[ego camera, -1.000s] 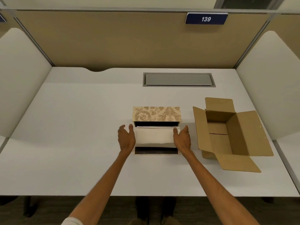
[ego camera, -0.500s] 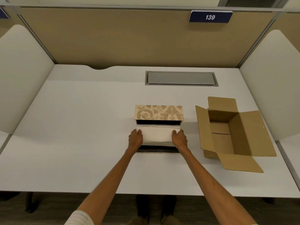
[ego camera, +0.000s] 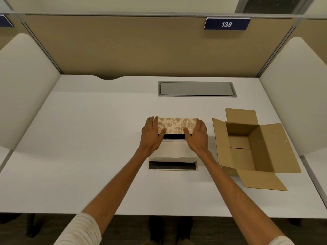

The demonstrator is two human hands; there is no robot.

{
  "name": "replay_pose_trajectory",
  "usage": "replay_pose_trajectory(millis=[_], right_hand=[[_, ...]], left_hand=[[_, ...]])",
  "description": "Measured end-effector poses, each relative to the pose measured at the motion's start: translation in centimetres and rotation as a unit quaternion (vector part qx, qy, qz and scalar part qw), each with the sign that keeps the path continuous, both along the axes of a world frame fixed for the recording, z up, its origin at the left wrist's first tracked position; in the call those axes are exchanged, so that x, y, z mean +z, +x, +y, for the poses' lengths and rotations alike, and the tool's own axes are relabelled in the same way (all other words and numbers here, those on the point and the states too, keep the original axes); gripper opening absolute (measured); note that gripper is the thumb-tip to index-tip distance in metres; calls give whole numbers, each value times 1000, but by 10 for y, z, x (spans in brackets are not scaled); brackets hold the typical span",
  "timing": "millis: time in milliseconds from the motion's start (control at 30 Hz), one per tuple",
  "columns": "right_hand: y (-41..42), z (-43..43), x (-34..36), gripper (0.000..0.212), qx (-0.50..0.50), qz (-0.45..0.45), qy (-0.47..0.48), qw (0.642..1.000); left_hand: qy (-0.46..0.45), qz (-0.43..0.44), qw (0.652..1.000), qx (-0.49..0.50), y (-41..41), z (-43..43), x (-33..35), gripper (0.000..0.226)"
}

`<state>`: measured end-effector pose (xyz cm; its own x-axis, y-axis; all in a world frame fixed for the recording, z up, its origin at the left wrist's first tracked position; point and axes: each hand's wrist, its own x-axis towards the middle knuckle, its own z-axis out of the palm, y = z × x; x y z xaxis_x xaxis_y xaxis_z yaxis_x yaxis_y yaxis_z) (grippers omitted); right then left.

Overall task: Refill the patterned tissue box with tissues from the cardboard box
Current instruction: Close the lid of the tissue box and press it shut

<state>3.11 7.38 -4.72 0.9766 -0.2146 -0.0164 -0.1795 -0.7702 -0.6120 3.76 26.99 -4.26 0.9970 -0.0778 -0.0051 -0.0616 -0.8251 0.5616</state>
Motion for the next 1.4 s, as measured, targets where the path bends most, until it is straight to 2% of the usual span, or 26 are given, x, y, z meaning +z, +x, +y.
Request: replay_pose_trajectory(millis=[100, 267, 400, 500, 700, 833, 1033, 1200, 1400], right_hand=[[18, -9, 4, 87, 91, 59, -60, 992], [35, -19, 6, 101, 150, 136, -52, 978], [32, -21, 3, 99, 148, 127, -16, 981], [26, -23, 0, 96, 148, 110, -2, 983], [15, -23, 3, 97, 144, 79, 11, 986], [0, -22, -1, 98, 139, 54, -35, 988], [-28, -22, -4, 90, 134, 3, -67, 989], [-46, -17, -7, 79, 115, -29, -76, 990], [-63, -15, -12, 67, 89, -21, -79, 993]], left_hand=[[43, 55, 997, -33, 18, 3, 4, 76], [76, 141, 985, -69, 32, 9, 7, 93], [72, 137, 984, -85, 28, 10, 9, 118], [58, 106, 988, -92, 22, 16, 9, 125], [-43, 47, 997, -49, 13, 21, 9, 97], [-29, 0, 999, -21, 3, 18, 9, 79], [-21, -53, 998, 5, -19, 15, 5, 60], [-14, -74, 997, 22, -43, 11, -3, 59], [-6, -72, 997, 30, -67, 6, -14, 58]])
